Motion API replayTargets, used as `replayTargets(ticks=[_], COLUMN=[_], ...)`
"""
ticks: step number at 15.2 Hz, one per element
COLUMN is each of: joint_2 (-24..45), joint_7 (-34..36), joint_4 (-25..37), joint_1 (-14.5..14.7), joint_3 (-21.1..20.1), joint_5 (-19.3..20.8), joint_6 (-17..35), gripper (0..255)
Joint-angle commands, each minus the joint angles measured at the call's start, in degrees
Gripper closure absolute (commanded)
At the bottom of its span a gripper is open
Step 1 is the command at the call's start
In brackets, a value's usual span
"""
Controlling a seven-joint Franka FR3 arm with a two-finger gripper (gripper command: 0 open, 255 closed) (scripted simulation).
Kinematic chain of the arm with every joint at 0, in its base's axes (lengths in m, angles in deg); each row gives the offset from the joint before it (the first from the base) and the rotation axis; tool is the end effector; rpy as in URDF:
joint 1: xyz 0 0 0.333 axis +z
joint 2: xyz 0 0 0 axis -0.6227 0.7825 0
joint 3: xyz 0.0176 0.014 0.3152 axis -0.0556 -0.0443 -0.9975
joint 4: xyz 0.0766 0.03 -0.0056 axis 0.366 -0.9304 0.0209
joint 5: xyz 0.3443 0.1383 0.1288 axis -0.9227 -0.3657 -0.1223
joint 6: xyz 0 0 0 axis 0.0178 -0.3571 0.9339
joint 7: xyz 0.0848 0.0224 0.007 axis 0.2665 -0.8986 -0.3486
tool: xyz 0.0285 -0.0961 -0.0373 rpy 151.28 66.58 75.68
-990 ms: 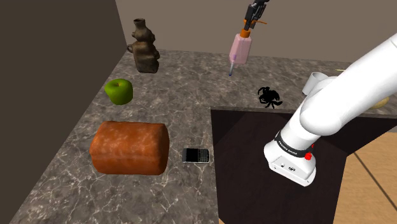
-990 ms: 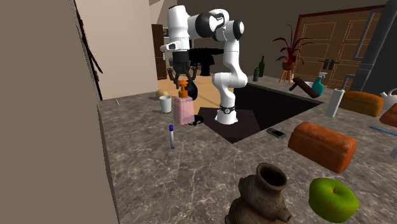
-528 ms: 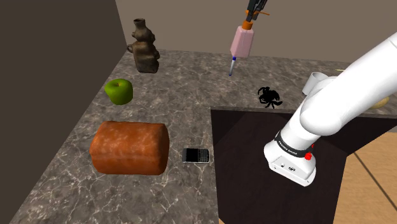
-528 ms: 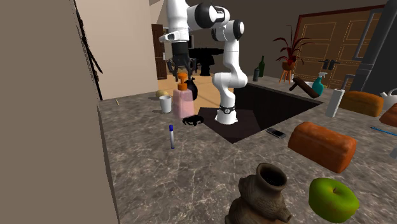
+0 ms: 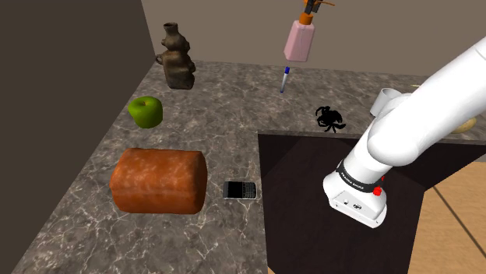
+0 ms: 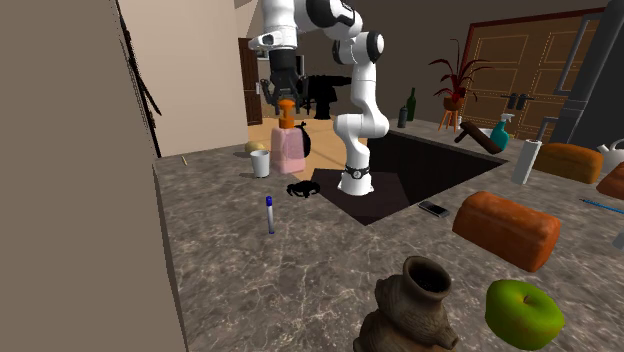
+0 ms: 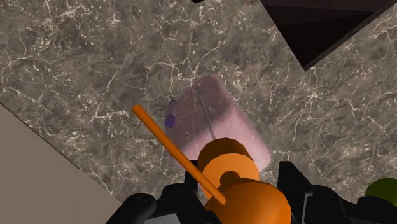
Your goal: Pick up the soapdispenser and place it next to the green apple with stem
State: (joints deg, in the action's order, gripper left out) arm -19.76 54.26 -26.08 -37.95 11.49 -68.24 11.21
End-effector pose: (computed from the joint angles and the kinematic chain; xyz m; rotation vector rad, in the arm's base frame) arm 0.4119 -0.2556 0.6279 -3.0574 -0.0423 -0.1472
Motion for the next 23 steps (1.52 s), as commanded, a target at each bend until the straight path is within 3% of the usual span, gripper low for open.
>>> replayTargets(ticks=[1,13,23], joint_2=[0.3,3.9,0.6], joint_7=[0.0,-0.5,14.1], joint_4=[1.8,14.3,5.9], joint_1=[0.1,0.5,5.2], joint_3=[0.0,0.7,-9.2], joint_5=[-0.1,-1.7,-1.6], joint_6=[-1.6,-10.8,-4.8], gripper=[255,255,255])
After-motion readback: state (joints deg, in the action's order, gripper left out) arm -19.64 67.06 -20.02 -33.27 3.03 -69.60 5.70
